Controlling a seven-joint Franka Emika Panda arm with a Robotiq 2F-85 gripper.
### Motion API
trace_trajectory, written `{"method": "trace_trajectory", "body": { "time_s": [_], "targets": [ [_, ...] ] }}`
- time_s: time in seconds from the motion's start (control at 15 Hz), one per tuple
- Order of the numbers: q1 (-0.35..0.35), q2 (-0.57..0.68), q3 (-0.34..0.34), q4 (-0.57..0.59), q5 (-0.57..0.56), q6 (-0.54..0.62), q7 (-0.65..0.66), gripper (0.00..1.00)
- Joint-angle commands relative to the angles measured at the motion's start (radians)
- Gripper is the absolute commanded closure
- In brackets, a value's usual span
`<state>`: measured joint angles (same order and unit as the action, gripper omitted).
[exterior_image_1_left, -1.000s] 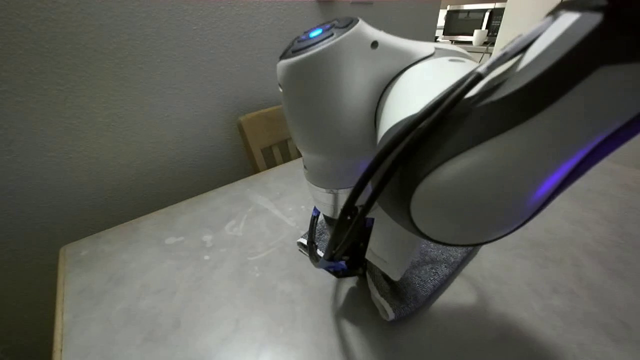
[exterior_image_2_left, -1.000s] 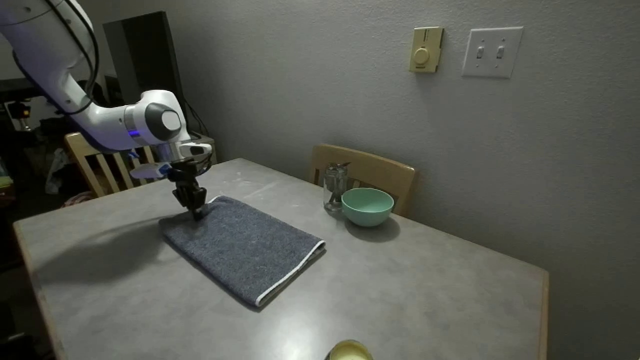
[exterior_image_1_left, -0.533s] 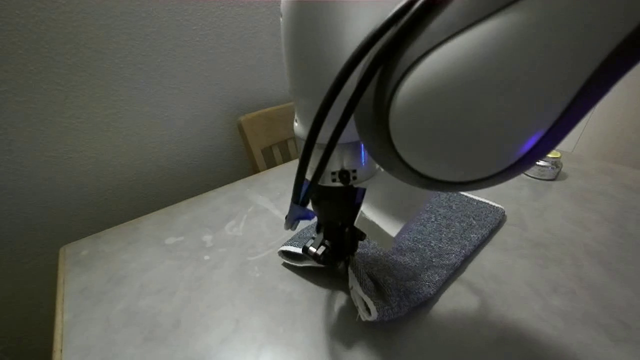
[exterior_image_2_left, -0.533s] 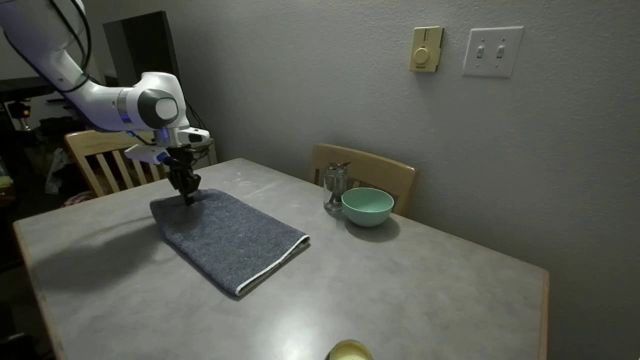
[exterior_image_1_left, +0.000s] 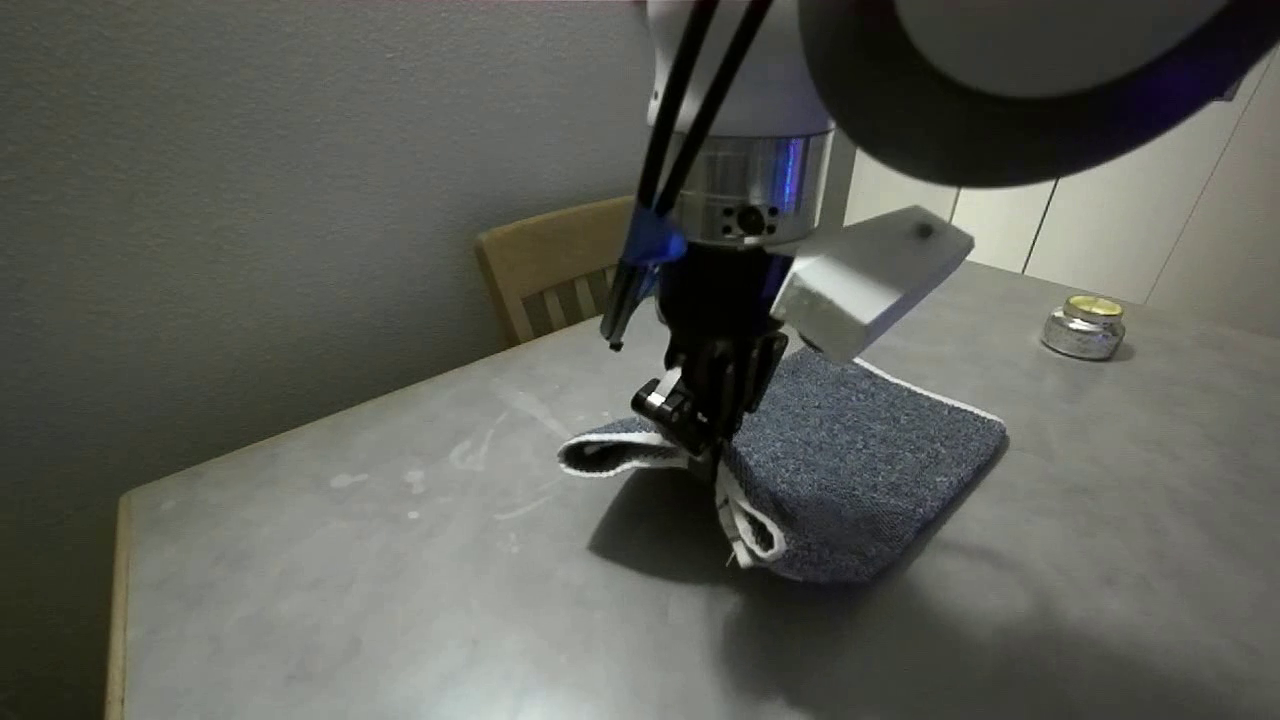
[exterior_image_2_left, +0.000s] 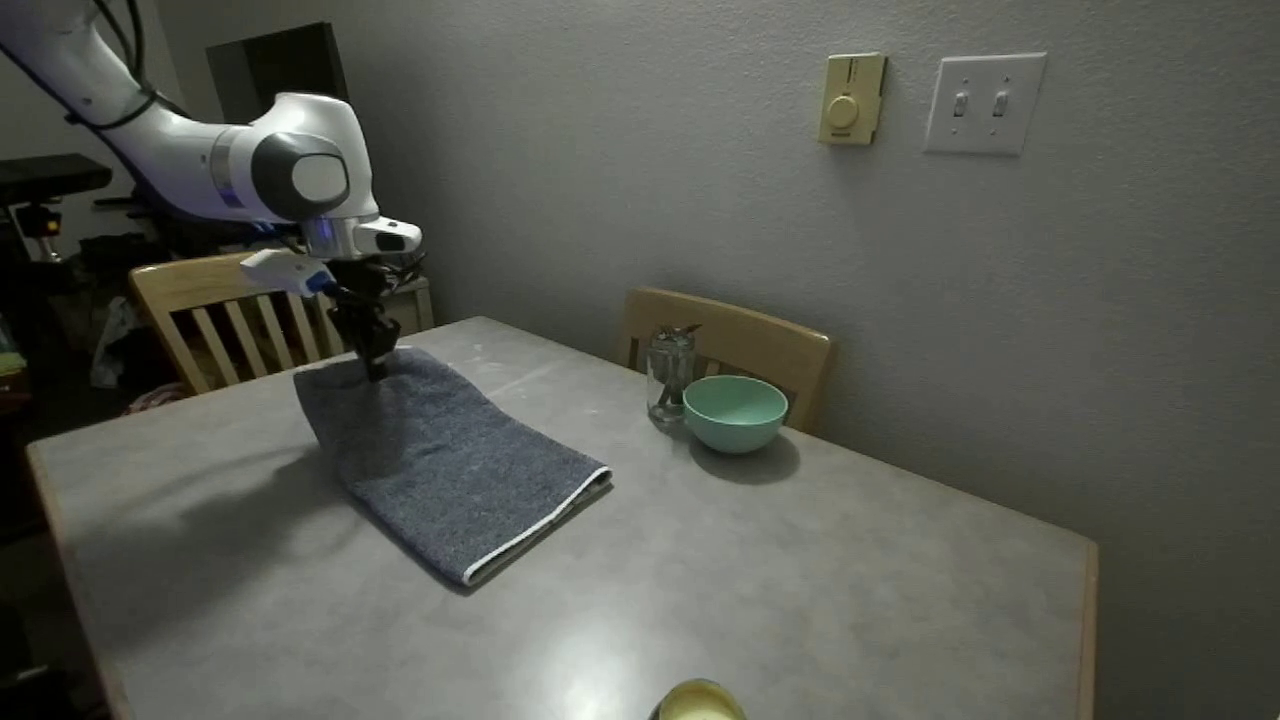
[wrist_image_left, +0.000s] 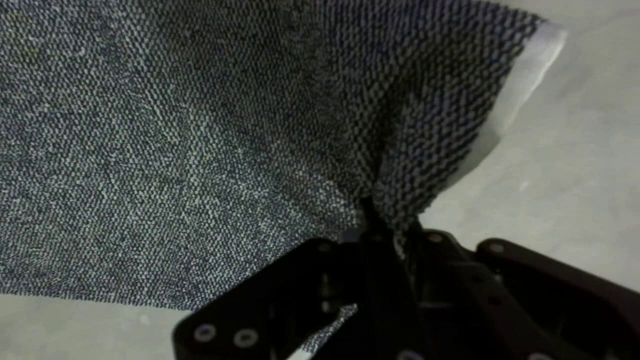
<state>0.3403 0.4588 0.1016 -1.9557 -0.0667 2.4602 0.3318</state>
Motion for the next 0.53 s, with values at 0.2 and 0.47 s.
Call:
{"method": "trace_trajectory", "body": {
  "time_s": [0.2, 0.47],
  "targets": [
    [-0.17, -0.16, 0.072, -0.182, 0.193, 0.089, -0.278, 0.98],
    [-0.254, -0.209, 0.086, -0.23, 0.299, 0.067, -0.481, 0.98]
  ]
}}
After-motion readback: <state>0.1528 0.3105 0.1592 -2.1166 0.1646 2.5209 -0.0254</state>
